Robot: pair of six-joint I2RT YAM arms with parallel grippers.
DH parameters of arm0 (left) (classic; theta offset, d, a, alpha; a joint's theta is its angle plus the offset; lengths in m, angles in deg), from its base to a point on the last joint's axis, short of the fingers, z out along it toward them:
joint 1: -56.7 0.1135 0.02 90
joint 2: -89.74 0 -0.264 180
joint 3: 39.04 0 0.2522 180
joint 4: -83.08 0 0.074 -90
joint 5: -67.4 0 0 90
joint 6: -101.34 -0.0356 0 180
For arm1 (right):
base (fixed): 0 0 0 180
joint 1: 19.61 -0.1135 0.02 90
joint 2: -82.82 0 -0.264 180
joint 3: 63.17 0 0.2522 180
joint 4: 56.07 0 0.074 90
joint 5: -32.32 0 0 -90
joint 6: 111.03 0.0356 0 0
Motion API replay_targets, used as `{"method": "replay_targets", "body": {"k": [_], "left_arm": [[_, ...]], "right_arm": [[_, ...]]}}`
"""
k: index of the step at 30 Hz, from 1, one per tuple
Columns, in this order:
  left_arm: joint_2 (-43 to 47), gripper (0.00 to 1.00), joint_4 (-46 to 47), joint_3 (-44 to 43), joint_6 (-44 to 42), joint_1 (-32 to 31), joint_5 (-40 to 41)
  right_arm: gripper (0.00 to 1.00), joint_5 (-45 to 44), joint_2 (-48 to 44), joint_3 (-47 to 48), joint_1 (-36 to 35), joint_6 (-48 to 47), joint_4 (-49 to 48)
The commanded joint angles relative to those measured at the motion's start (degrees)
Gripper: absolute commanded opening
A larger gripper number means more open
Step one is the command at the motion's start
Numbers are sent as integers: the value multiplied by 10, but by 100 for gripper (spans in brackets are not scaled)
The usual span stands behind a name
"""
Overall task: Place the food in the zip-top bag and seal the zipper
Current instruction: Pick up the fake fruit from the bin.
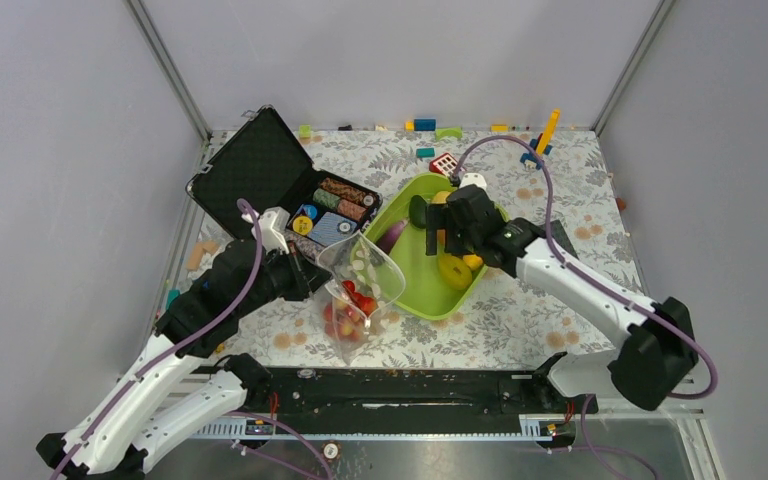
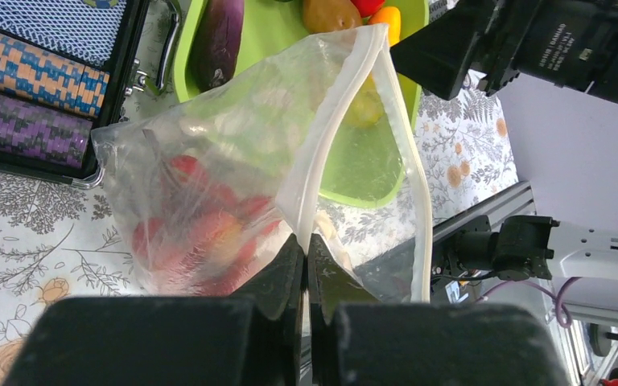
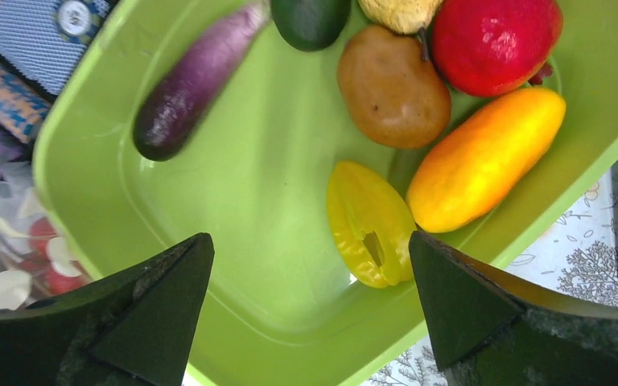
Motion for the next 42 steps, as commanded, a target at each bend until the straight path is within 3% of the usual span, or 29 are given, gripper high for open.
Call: {"method": "replay_targets", "body": {"k": [1, 6, 16, 25, 42], "left_arm": [[3, 0, 52, 9, -36, 3, -8], [3, 0, 63, 10, -49, 3, -19], [-43, 0, 43, -16, -70, 2, -35], [-35, 0, 53, -17, -77, 2, -33], [-50, 0, 19, -38, -108, 3, -51]], "right_arm": [[100, 6, 40, 38, 5, 12, 57], [99, 52, 101, 57, 4, -40, 62], [100, 15, 177, 58, 10, -103, 57], [100, 17, 233, 66, 29, -83, 32], [91, 74, 238, 37, 31, -57, 18]]}}
